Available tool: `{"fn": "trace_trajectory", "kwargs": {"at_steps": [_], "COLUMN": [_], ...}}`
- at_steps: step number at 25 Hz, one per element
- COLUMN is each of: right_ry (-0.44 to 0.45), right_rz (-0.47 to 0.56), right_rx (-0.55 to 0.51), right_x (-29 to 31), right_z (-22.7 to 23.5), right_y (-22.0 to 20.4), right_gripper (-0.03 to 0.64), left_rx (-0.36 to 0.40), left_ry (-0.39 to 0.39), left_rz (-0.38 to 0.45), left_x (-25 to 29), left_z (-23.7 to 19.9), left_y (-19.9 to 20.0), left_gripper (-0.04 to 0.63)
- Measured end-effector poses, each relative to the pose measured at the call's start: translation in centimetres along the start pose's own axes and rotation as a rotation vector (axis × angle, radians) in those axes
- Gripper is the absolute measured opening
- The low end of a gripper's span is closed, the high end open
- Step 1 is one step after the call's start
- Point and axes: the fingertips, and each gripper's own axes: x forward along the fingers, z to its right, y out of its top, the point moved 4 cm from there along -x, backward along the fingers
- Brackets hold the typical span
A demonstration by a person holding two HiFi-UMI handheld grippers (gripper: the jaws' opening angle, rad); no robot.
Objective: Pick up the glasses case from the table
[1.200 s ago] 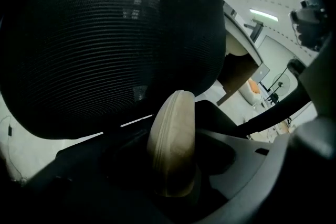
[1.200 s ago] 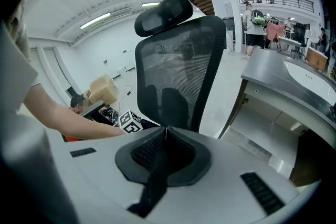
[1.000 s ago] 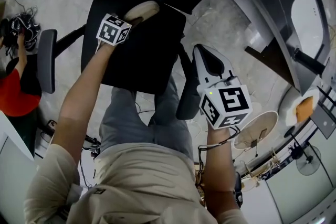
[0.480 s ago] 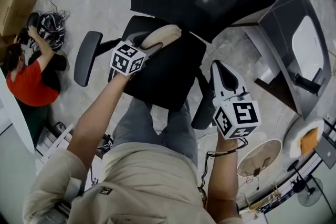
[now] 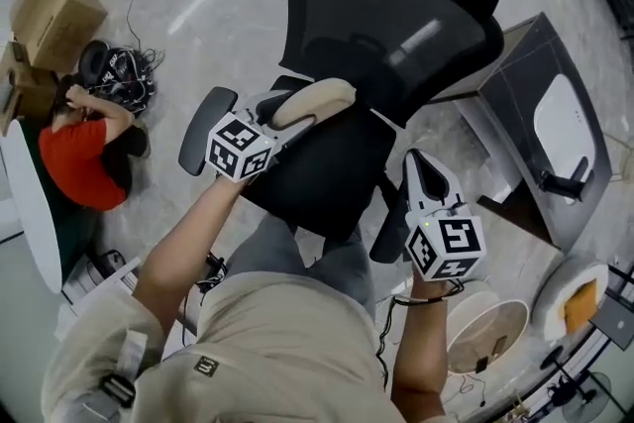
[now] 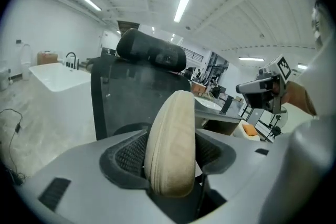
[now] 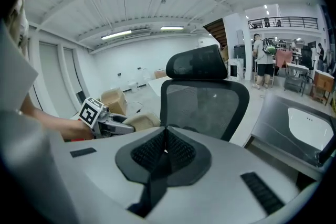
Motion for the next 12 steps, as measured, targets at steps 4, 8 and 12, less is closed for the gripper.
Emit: {"fn": "trace_trajectory", "kwargs": {"at_steps": [4,8,12], "right_ry": [0.001,-0.006,-0.013], "right_rz": [0.036,0.073,0.110], "right_rx": [-0.018,-0.027,-0.040], "right_x": [-1.5,-3.5,-5.6], "right_z": [-1.6,-3.2,-4.4], "right_y": [1.9,3.4,4.9], "right_gripper": [0.025,0.025,0.025], "left_rx": [0.024,0.064,0.109], "left_ry": [-0.003,-0.010,-0.024], "left_rz": [0.072,0.136,0.194], "left_x": [-3.9,-7.8,-11.2], "left_z": [0.8,2.2,3.6], "left_y": [3.7,7.1,10.2], "left_gripper": [0.273,0.273,0.273]}}
